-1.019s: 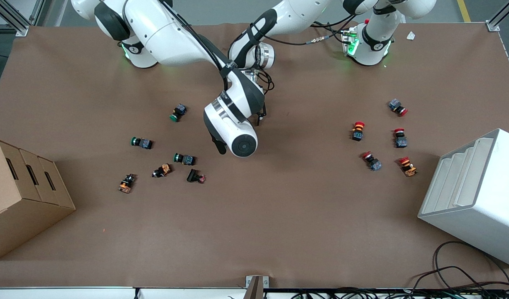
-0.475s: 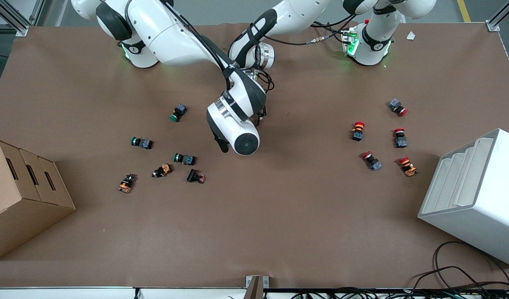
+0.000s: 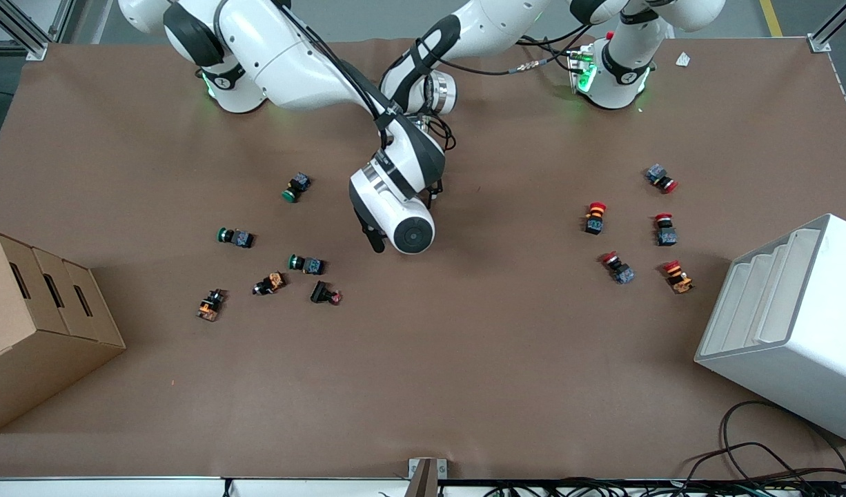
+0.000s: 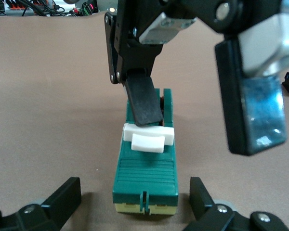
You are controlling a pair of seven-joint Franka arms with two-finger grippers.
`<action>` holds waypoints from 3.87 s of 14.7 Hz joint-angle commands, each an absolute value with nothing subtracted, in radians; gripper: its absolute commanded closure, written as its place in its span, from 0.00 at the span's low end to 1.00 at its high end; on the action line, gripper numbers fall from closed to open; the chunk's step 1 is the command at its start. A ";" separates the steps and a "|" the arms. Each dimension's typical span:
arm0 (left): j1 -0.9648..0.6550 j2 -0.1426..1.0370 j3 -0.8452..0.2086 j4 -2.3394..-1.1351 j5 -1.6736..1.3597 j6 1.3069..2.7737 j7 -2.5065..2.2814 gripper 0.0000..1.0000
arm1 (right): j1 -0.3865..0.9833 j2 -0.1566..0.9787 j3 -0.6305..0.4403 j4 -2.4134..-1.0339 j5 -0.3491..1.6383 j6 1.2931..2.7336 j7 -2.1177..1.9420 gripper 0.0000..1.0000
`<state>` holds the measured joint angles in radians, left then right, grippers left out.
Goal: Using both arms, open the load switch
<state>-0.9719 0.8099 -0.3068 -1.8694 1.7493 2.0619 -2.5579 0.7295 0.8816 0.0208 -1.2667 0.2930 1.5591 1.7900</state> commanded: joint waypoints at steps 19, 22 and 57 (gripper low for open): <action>-0.686 0.437 -0.304 -1.608 0.761 2.129 -1.475 0.00 | 0.166 0.516 0.002 -1.244 -0.009 1.526 0.251 0.00; -0.560 0.379 -0.307 -1.566 0.585 2.128 -1.271 0.00 | 0.066 0.483 0.002 -1.247 -0.018 1.543 0.016 0.00; 0.001 -0.029 -0.158 -1.669 -0.054 1.644 -0.135 0.00 | -0.023 0.053 0.003 -1.539 -0.017 1.540 -0.118 0.00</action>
<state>-0.0367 0.0340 -0.1530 -1.6107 -0.0214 1.6394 -0.1538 -0.0182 0.2378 -0.0078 -1.3019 0.0002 1.4448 -0.1135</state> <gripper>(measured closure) 0.000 0.000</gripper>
